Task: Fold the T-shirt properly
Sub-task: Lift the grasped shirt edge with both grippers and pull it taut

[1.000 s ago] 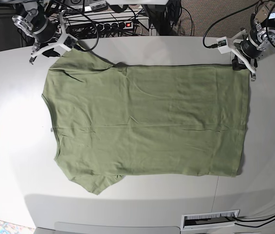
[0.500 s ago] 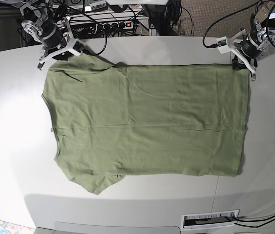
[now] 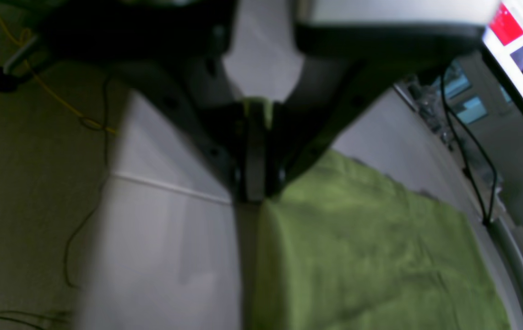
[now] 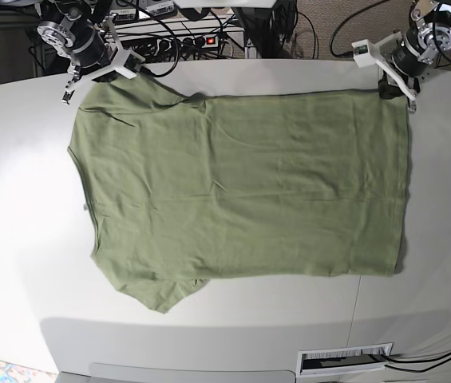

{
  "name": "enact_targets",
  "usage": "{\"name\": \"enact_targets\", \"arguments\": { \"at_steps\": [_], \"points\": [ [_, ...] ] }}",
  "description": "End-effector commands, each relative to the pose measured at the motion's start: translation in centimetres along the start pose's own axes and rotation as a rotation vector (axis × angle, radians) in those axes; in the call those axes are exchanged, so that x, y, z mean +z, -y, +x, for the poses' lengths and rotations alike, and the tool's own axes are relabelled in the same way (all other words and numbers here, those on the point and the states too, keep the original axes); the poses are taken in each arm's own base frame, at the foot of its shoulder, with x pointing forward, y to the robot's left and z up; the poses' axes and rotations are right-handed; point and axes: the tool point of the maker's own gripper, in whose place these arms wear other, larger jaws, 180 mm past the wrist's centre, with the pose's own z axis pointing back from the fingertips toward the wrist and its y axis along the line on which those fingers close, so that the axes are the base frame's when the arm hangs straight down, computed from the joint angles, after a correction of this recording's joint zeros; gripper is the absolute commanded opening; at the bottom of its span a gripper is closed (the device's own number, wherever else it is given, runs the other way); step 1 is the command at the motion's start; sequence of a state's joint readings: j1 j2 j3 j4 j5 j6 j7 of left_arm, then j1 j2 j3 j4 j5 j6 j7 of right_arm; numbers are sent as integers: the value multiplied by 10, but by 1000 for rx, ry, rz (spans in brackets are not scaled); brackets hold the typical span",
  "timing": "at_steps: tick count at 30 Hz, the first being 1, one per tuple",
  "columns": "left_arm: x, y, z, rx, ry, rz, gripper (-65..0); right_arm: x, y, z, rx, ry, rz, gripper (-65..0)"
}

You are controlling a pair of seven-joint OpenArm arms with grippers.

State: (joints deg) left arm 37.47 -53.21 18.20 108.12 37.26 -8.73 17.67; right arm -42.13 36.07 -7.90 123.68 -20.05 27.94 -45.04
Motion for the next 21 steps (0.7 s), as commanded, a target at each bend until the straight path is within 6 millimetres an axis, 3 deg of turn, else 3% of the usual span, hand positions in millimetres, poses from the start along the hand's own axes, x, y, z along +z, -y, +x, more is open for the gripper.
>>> {"name": "enact_targets", "arguments": {
  "at_steps": [1, 9, 14, 21],
  "points": [
    [8, 35, 4, -3, 13, -125, -650, 7, 10, -3, 13, -8, -35, -650],
    [31, 50, -12, -150, -42, -81, -650, 38, 18, -13, 35, -27, -67, -650],
    [35, 29, -22, -210, -88, 33, -650, 51, 36, -13, 14, -17, -118, -650],
    [37, -14, -17, -238, -89, 252, -650, 53, 62, -10, -14, 13, -189, -650]
  ]
}}
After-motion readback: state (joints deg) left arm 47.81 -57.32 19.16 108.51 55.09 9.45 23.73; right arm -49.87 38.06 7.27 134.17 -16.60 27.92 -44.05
